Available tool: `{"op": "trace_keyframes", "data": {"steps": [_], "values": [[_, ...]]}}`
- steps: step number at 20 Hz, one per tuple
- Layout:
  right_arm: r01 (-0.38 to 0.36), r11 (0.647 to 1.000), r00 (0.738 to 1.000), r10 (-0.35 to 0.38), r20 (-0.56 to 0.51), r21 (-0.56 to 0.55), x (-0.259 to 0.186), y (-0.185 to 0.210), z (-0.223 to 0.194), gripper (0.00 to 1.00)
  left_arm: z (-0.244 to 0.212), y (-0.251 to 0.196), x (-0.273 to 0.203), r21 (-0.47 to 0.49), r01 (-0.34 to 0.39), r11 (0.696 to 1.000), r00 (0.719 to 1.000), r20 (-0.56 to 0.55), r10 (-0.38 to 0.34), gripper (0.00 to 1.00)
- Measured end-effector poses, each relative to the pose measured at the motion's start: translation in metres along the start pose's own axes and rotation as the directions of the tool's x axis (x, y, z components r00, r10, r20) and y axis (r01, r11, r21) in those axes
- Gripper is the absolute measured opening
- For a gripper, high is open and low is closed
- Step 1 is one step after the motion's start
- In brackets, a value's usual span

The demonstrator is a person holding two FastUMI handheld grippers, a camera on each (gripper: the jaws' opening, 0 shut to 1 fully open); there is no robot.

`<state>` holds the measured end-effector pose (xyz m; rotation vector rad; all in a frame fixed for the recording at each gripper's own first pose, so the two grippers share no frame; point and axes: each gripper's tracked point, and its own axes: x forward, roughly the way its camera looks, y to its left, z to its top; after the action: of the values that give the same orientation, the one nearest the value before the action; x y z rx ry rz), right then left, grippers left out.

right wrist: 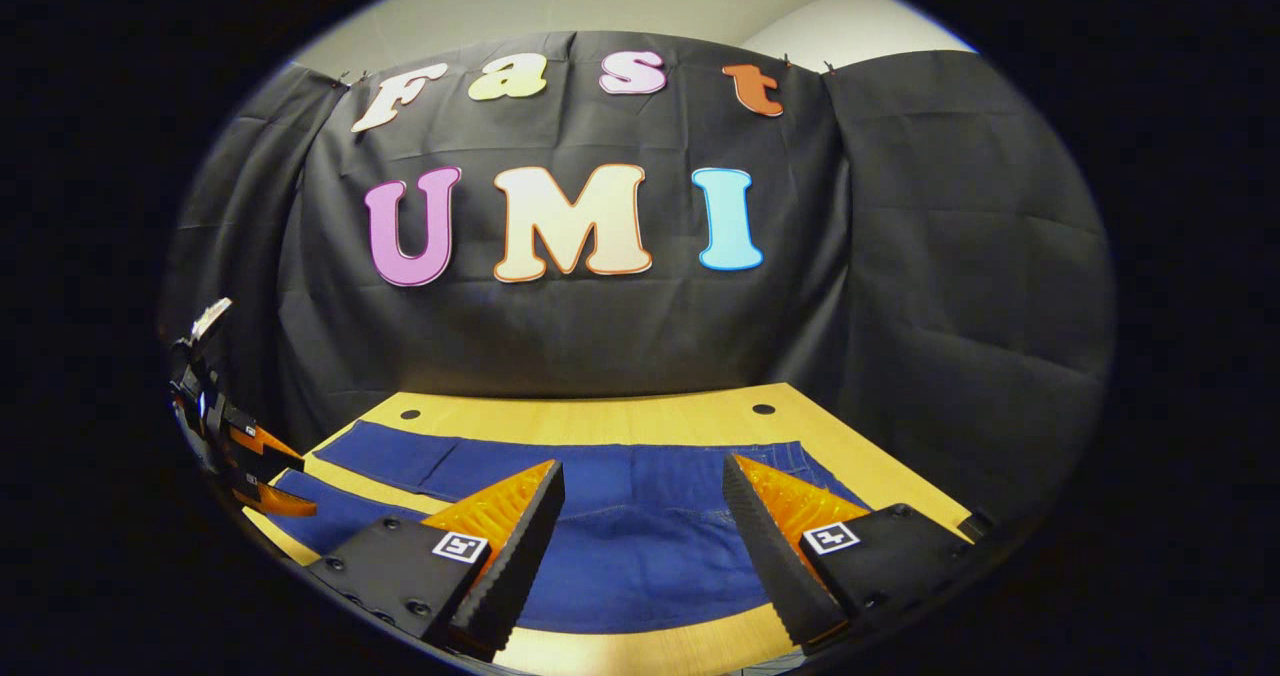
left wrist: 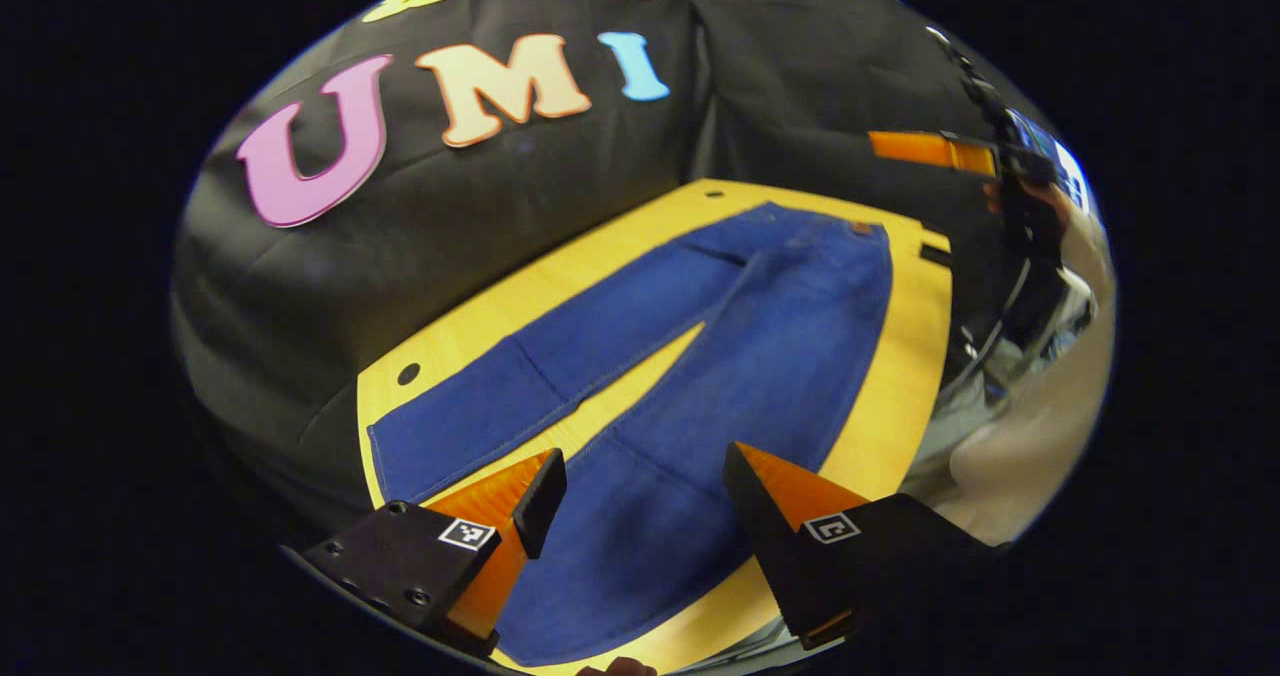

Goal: Grasp the waist and the cuffs of the jeans and fold them to make the two legs overlap; first hold the waist and fold one-third of the jeans toward the cuffs, then hold the cuffs and fold the remaining one-third in the same direction to finish folding.

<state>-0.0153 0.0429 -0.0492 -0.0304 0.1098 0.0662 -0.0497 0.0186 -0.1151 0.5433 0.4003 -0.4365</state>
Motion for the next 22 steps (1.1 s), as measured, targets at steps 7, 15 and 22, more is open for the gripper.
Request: {"op": "trace_keyframes", "data": {"steps": [7, 15, 22], "values": [[-0.035, 0.999, 0.997, 0.035, -0.067, -0.001, 0.004, 0.015, -0.03, 0.98, -0.107, -0.002, -0.026, 0.157, 0.219, 0.963, 0.932, -0.326, -0.159, 0.96], [-0.028, 1.0, 0.993, 0.029, -0.114, 0.01, 0.01, 0.016, -0.049, 0.98, -0.185, 0.017, -0.032, 0.146, 0.31, 0.939, 0.824, -0.534, -0.19, 0.96], [-0.008, 1.0, 0.992, 0.008, -0.127, 0.001, 0.013, 0.015, -0.054, 0.98, -0.213, 0.023, -0.03, 0.143, 0.371, 0.918, 0.762, -0.612, -0.213, 0.97]]}}
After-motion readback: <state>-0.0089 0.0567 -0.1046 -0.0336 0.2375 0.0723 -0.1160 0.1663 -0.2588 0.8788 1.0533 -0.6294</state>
